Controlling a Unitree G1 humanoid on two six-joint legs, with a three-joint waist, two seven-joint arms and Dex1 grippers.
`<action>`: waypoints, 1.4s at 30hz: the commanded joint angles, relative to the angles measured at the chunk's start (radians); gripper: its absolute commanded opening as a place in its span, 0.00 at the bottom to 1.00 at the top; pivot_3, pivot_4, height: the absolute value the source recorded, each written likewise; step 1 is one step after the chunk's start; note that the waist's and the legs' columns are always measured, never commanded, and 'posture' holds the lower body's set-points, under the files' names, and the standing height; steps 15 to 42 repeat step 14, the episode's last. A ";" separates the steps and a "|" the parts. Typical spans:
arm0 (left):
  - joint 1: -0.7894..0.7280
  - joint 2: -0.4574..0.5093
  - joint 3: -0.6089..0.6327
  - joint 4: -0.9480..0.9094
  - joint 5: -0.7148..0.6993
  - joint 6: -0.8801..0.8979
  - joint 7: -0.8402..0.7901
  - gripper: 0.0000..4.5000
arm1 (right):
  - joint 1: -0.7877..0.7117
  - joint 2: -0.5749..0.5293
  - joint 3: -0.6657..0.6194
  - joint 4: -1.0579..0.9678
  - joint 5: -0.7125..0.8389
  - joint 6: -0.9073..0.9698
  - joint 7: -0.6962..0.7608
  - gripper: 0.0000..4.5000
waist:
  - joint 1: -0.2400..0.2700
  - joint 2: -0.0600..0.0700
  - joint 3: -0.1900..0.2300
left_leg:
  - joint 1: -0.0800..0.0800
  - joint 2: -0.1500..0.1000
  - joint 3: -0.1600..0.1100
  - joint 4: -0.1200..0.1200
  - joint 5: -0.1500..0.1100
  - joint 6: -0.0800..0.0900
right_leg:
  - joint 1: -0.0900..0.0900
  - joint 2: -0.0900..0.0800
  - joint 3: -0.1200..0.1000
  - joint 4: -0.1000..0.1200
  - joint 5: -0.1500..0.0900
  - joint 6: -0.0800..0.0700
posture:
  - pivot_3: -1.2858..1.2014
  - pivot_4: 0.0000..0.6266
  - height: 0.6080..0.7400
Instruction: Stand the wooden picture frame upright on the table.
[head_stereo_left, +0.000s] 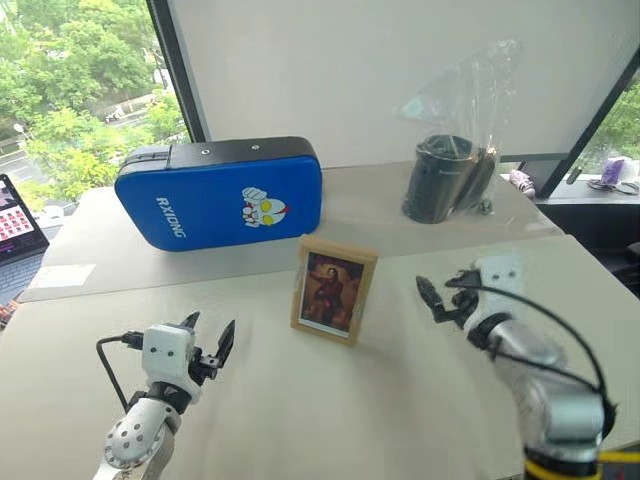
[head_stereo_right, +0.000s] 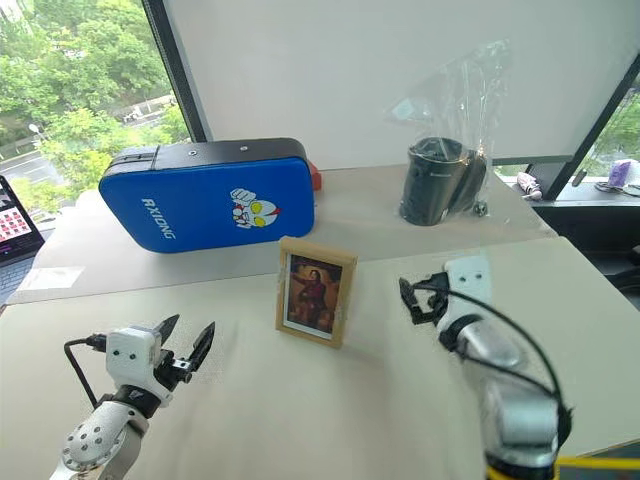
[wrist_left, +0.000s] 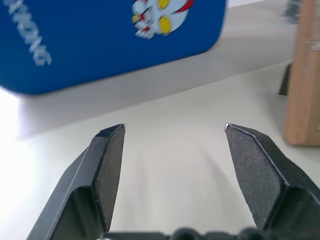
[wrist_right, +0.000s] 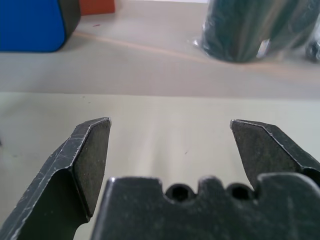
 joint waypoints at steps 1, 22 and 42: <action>-0.011 -0.020 0.009 -0.027 -0.014 0.059 0.016 0.77 | 0.054 0.055 0.018 -0.033 -0.072 -0.146 -0.091 0.99 | 0.000 0.000 0.000 | 0.001 0.000 0.000 0.000 0.000 0.000 | 0.001 0.000 0.000 -0.001 0.000 0.000 | 0.52 0.24 1.00; -0.044 -0.026 0.007 -0.003 0.006 0.083 -0.008 0.77 | 0.110 0.031 0.033 0.016 -0.104 -0.219 -0.066 0.99 | -0.002 0.000 0.000 | 0.003 0.000 0.000 0.000 0.000 0.000 | 0.002 0.001 0.000 -0.002 -0.001 -0.002 | 0.52 0.24 1.00; -0.044 -0.026 0.007 -0.003 0.006 0.083 -0.008 0.77 | 0.110 0.031 0.033 0.016 -0.104 -0.219 -0.066 0.99 | -0.002 0.000 0.000 | 0.003 0.000 0.000 0.000 0.000 0.000 | 0.002 0.001 0.000 -0.002 -0.001 -0.002 | 0.52 0.24 1.00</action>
